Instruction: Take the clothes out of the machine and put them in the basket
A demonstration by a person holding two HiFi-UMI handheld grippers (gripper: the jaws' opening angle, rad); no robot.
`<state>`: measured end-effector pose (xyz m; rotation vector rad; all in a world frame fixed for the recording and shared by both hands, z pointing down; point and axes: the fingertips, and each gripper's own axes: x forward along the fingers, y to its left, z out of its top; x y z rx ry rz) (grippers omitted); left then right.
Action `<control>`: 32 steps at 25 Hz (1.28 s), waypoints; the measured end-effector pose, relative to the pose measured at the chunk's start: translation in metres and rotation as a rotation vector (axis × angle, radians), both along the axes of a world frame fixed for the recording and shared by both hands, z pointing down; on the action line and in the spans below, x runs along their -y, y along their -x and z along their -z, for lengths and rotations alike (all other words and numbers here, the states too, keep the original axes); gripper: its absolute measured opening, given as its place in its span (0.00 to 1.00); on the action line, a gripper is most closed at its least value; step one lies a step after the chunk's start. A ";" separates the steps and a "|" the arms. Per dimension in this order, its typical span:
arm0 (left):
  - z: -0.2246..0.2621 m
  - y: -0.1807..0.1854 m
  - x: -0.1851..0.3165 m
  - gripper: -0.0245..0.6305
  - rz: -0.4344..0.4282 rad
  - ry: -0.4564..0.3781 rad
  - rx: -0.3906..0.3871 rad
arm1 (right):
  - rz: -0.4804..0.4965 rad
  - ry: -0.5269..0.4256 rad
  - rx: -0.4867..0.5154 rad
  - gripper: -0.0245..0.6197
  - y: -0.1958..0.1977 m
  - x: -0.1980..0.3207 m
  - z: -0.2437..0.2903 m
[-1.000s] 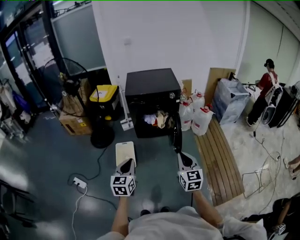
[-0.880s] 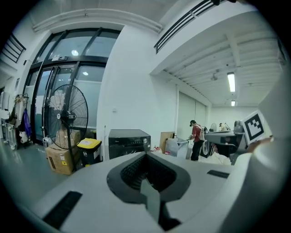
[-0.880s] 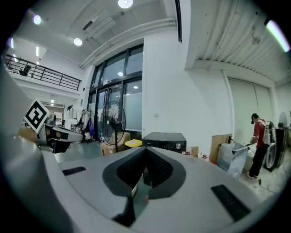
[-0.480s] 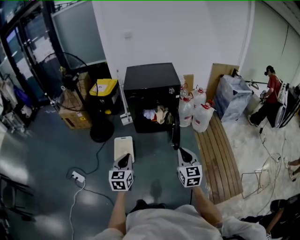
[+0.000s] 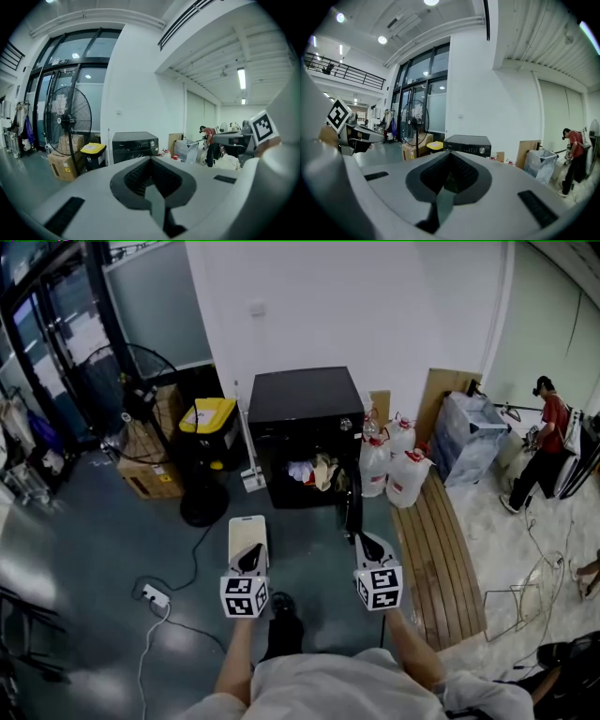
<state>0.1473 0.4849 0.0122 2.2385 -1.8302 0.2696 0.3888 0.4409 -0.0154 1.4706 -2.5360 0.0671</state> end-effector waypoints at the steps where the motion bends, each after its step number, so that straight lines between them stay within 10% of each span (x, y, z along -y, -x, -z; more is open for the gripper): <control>1: -0.002 0.001 0.005 0.07 -0.004 0.000 0.000 | -0.001 -0.001 -0.001 0.08 0.002 0.004 -0.002; 32: -0.020 0.126 0.289 0.07 -0.091 0.031 -0.055 | -0.059 0.018 -0.090 0.08 0.147 0.272 -0.012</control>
